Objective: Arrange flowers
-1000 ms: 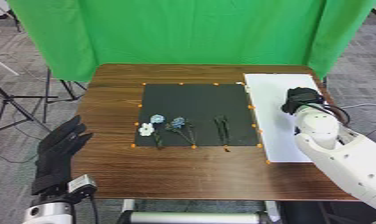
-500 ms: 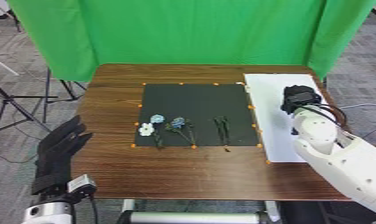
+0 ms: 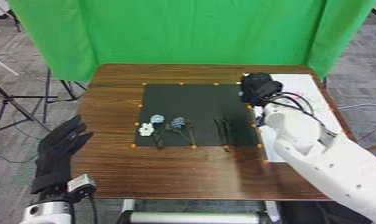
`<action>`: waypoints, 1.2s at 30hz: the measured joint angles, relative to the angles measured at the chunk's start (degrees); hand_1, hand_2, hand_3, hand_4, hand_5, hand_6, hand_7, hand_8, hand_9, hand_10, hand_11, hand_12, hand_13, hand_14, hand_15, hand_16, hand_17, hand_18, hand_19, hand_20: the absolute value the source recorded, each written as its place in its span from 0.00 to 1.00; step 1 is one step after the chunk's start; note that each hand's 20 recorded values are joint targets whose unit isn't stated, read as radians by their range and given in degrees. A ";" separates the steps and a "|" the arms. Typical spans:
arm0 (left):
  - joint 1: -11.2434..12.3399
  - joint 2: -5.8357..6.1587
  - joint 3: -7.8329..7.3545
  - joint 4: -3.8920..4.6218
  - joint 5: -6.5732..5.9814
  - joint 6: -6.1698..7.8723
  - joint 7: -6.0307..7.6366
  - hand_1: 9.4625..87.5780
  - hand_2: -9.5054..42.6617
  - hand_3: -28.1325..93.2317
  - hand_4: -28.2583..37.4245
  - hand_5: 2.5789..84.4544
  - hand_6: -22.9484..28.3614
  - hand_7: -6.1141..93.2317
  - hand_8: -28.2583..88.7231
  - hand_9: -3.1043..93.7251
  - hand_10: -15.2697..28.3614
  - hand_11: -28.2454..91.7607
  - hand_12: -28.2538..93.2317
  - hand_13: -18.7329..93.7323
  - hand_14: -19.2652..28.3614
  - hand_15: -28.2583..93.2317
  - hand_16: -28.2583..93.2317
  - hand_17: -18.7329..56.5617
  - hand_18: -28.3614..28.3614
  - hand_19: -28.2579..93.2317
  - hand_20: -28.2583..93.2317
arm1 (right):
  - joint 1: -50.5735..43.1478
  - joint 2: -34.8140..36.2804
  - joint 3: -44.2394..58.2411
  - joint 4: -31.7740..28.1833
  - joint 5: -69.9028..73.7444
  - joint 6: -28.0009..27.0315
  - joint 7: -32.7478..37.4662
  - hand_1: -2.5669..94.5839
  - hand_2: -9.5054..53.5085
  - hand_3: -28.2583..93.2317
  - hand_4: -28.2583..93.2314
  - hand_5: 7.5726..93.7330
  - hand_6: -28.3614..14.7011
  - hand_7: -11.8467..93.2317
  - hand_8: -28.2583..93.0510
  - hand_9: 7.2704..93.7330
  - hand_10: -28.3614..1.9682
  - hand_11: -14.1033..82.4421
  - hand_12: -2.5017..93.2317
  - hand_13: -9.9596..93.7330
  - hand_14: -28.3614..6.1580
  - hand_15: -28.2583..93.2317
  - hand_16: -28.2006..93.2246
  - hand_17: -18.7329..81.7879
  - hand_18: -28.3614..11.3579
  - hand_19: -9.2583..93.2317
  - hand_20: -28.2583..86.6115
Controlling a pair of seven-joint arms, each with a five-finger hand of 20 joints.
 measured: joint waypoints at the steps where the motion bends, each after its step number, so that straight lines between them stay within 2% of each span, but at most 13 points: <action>1: 0.00 0.00 0.00 0.00 0.02 -0.01 -0.02 0.23 0.27 0.92 0.16 0.43 0.64 0.23 0.14 0.35 0.79 0.54 0.27 0.38 0.97 0.77 0.08 0.13 0.88 0.73 0.26 | 0.08 -1.04 -0.14 -0.04 -0.21 -0.13 -0.31 0.54 0.10 0.84 0.00 0.81 0.67 0.37 0.23 0.86 0.63 0.44 0.33 0.81 0.65 0.78 0.37 0.64 0.27 1.00 0.41; 8: -0.02 0.05 -0.06 0.00 0.05 -0.03 -0.08 0.23 0.27 0.92 0.16 0.43 0.64 0.23 0.14 0.35 0.79 0.54 0.27 0.38 0.97 0.77 0.08 0.13 0.88 0.73 0.26 | 0.08 -8.31 -1.50 0.11 -2.02 -2.12 -2.24 0.54 0.10 0.84 0.00 0.81 0.67 0.37 0.23 0.86 0.63 0.44 0.33 0.81 0.65 0.78 0.37 0.64 0.27 1.00 0.41; 15: -0.20 -0.54 -0.53 0.05 1.17 -0.62 -1.31 0.23 0.27 0.92 0.16 0.43 0.64 0.23 0.14 0.35 0.79 0.54 0.27 0.38 0.97 0.77 0.08 0.13 0.88 0.73 0.26 | -1.27 -14.54 -2.75 1.42 -3.99 -3.68 -3.46 0.53 0.10 0.84 0.00 0.81 0.67 0.37 0.23 0.85 0.63 0.44 0.33 0.81 0.65 0.78 0.37 0.64 0.27 1.00 0.41; 25: -0.80 -1.35 -0.98 0.20 2.33 -1.69 -2.61 0.23 0.27 0.92 0.16 0.43 0.64 0.23 0.14 0.35 0.79 0.54 0.27 0.38 0.97 0.77 0.08 0.13 0.88 0.73 0.26 | -2.77 -18.67 -4.17 2.85 -5.67 -5.42 -3.47 0.53 0.10 0.84 0.00 0.81 0.67 0.38 0.23 0.85 0.63 0.44 0.33 0.81 0.65 0.78 0.37 0.63 0.27 1.00 0.40; 36: -1.77 -2.80 -1.33 0.38 3.85 -3.17 -4.12 0.23 0.27 0.92 0.16 0.43 0.64 0.23 0.14 0.35 0.79 0.54 0.27 0.38 0.97 0.77 0.08 0.13 0.88 0.73 0.26 | -2.23 -19.15 -5.44 4.42 -5.75 -5.64 -2.00 0.51 0.08 0.86 0.00 0.78 0.65 0.37 0.23 0.83 0.60 0.44 0.32 0.78 0.63 0.78 0.37 0.62 0.27 1.00 0.39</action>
